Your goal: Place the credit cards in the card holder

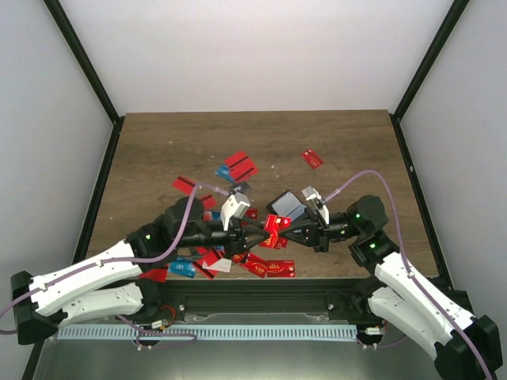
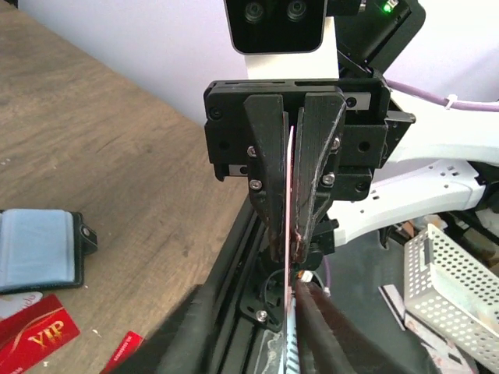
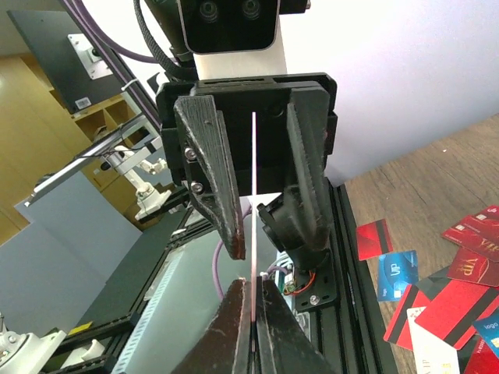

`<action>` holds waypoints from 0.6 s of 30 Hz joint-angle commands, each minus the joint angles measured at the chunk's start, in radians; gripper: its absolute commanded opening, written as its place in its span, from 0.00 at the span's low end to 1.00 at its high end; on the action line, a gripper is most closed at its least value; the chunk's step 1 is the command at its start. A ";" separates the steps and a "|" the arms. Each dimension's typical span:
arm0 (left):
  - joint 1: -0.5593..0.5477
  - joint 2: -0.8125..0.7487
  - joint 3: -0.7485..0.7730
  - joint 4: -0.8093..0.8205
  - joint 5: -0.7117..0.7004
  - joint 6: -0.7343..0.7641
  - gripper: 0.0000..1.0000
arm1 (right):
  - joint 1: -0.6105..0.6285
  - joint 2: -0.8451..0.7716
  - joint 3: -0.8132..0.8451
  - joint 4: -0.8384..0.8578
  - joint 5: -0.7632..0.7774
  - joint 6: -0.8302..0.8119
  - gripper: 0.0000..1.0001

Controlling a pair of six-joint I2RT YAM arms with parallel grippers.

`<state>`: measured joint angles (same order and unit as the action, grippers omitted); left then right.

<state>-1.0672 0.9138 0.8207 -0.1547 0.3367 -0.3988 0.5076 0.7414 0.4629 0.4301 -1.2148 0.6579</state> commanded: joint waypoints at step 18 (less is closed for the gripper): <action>0.180 0.363 0.111 0.091 -0.051 0.066 0.04 | 0.005 0.061 0.080 -0.771 1.092 0.120 0.68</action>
<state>-0.9474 1.1584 0.8772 -0.1204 0.2234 -0.3828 0.5129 0.7856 0.5983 -0.1497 -0.4217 0.6365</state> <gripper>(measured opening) 0.041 0.677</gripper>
